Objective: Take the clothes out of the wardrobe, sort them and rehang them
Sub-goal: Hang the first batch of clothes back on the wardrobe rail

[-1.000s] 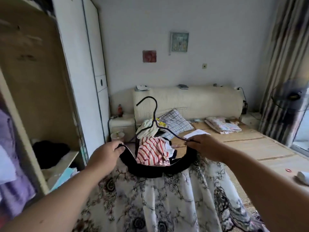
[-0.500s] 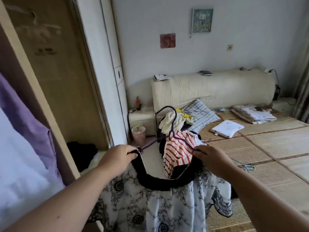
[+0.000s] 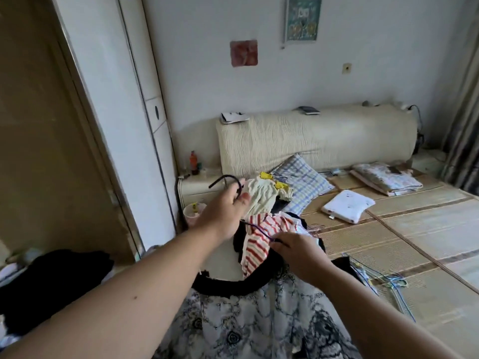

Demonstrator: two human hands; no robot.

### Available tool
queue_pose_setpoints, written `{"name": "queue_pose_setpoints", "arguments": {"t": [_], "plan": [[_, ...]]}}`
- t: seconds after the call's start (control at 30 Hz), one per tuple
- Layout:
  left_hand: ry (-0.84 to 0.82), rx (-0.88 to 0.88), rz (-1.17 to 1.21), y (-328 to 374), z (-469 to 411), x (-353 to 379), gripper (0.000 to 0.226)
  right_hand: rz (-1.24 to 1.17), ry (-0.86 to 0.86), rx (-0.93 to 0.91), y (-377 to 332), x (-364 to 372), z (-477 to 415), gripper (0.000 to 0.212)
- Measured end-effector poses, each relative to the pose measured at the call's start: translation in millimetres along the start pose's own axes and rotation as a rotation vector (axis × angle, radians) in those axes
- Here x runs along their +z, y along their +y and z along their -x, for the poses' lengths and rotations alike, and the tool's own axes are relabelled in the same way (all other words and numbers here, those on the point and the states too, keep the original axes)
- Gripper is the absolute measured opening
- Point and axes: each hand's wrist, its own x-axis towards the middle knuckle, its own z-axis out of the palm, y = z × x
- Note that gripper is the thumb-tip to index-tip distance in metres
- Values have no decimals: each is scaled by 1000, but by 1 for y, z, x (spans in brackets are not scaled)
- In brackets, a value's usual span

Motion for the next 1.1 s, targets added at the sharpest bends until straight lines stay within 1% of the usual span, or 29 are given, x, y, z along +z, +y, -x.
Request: {"name": "queue_pose_setpoints", "arguments": {"t": [0.03,0.1,0.23,0.33,0.43,0.57,0.63,0.7,0.8,0.9,1.0,1.1], "plan": [[39,-14,82,-5,-21,3,36,-8,-18,0,5,3,-18,14],[95,-34,157,-16,-58,7,27,-9,-50,-11,14,7,-52,13],[39,-54,222,-30,-122,8,26,-9,-78,20,34,4,-112,12],[-45,1,239,-39,-166,14,25,-2,-96,73,53,8,-149,12],[-133,49,259,-63,-215,25,25,3,-63,119,74,22,-189,12],[-243,79,288,-119,-276,43,27,21,-66,185,98,48,-237,18],[-318,79,293,-156,-315,52,30,29,-33,240,114,70,-267,20],[-391,69,286,-186,-352,55,29,4,17,306,127,91,-294,16],[-523,39,223,-222,-400,57,29,-9,73,384,135,123,-326,15],[-615,27,184,-236,-435,61,27,-23,63,444,136,143,-343,16],[-686,61,170,-231,-457,73,26,-65,97,557,143,149,-349,19],[-778,112,147,-226,-471,93,25,-111,161,681,160,145,-351,15]]}}
